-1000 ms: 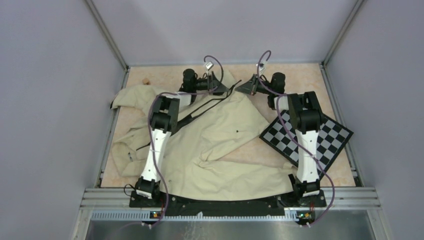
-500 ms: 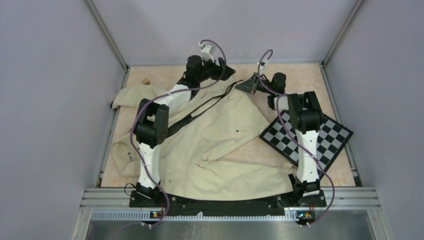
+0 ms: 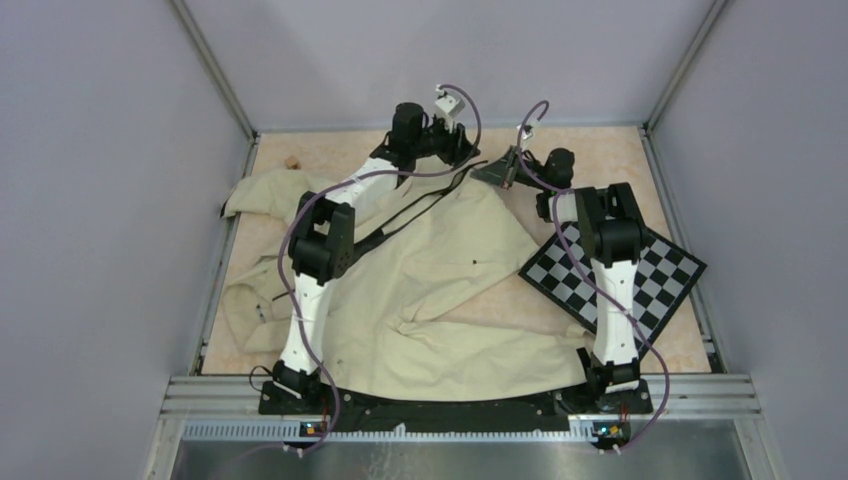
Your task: Zip up the jacket
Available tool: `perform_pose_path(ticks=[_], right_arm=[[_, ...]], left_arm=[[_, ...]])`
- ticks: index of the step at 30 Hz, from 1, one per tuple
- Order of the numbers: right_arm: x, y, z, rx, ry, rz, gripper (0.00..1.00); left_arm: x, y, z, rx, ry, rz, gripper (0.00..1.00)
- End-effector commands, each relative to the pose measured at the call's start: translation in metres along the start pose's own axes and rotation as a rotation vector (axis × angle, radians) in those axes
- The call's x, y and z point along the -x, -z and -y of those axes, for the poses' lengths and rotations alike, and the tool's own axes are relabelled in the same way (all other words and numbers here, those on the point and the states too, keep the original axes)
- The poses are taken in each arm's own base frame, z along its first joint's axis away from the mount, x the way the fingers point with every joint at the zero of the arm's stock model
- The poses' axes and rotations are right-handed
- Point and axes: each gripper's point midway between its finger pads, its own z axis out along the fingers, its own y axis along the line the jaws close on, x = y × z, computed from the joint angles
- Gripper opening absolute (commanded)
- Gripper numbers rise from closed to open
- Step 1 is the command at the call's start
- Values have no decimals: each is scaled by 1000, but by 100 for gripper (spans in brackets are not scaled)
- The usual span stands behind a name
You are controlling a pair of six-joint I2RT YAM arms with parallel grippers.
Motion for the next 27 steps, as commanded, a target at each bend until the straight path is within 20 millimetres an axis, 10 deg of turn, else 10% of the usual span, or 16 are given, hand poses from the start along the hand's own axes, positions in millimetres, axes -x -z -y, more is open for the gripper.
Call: perform_pose_path(ticks=[1,13,27], right_arm=[[10,0,-9,39,76,17,0],[11,0,-8,40,78,14,0],[9,-2,-11,48,80,8,0]], left_arm=[[-3,1,10,-115,-75,-43,51],[-10,9,8,-107,-70,-57,71],[-23,2,4,-95,-69,-90,53]])
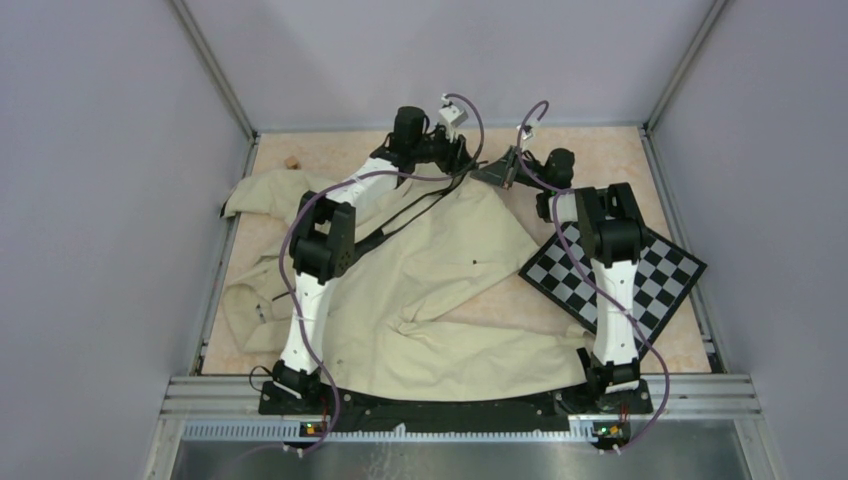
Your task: Zip up the jacket
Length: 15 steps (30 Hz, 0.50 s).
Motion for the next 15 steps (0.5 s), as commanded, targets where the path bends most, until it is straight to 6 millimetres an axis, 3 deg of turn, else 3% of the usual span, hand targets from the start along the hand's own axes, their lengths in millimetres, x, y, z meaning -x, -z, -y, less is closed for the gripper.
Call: perform_pose_path(ticks=[1,15], right_arm=[[10,-2,-9,39,70,12,0],[11,-3,-10,43,72,12,0]], left_arm=[[12,-3,-2,7,-41,24,52],[7,-23,-2,43,-65,-21,50]])
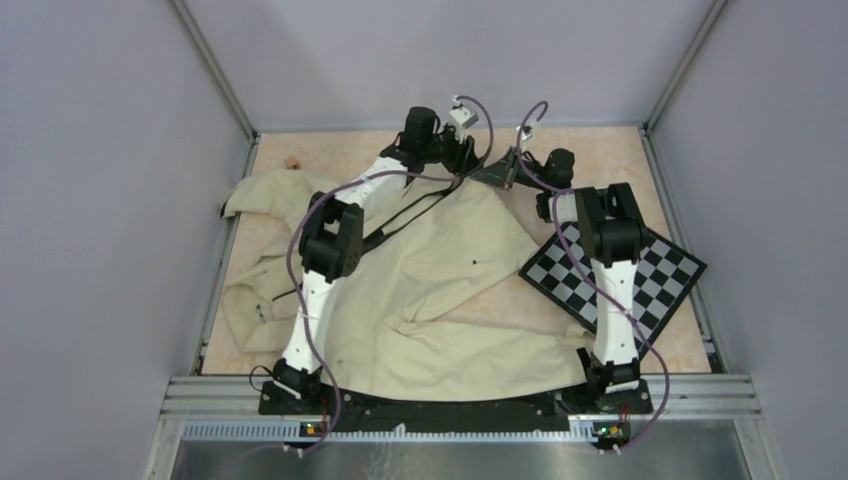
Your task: Zip up the jacket
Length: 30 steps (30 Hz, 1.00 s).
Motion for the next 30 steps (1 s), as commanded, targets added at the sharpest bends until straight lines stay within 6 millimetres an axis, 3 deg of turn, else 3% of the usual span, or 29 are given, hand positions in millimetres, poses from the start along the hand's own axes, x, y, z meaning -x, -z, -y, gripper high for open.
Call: perform_pose_path(ticks=[1,6,8,12,15,21,30], right_arm=[[13,-3,-9,35,75,23,0],[14,-3,-8,28,69,26,0],[14,-3,-7,23,67,29,0],[20,-2,-8,1,51,61,0],[25,2,-6,-29,7,102,0],[40,20,3,-77,-115,238,0],[45,30,6,-84,-225,366,0]], left_arm=[[15,-3,3,0,-38,20,49],[28,-1,6,16,-38,66,37],[35,3,7,34,-33,101,27],[52,17,10,97,-17,200,8],[56,37,16,144,26,284,1],[53,62,24,200,151,455,0],[42,75,26,237,282,654,1]])
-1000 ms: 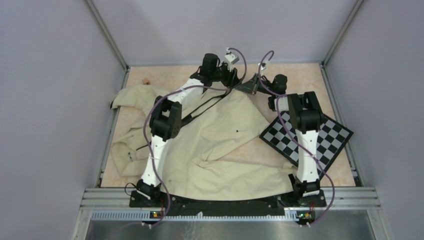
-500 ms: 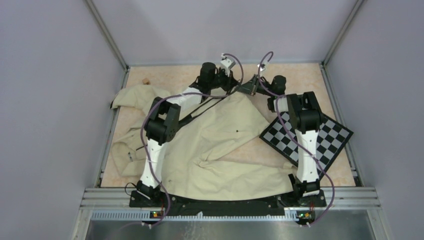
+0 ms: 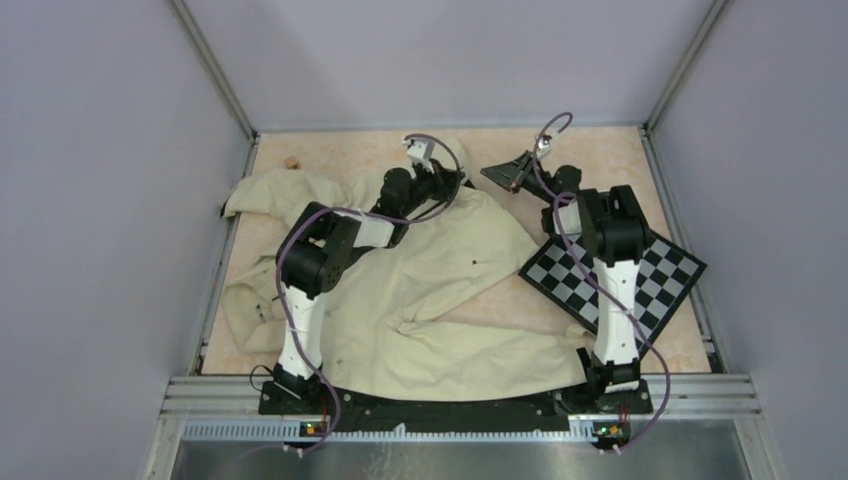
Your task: Zip up the jacket
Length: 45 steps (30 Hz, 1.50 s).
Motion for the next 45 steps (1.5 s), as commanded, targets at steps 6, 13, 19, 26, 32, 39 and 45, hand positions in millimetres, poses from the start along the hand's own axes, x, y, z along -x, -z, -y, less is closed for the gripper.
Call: perform_pose_path(ticks=[6,13,19,26,32,39,45], right_arm=[[28,16,-15,18,164,52,0],[17,12,-25,-25,418,-138,41],[8,-1,-34,-26,502,-180,50],[-13,-17,-33,-45,528,-274,42],[-9,-20,-36,-63,542,-249,38],[8,-10,-70,-59,581,-164,43],[1,-8,-71,-66,587,-191,47]], left_arm=[[59,-10,15,-25,59,231,0],[55,-13,18,-51,69,219,0],[54,-16,19,-64,78,217,0],[53,-17,20,-71,86,217,0],[49,-17,21,-83,101,211,0],[48,-18,21,-87,106,209,0],[47,-19,22,-96,113,207,0]])
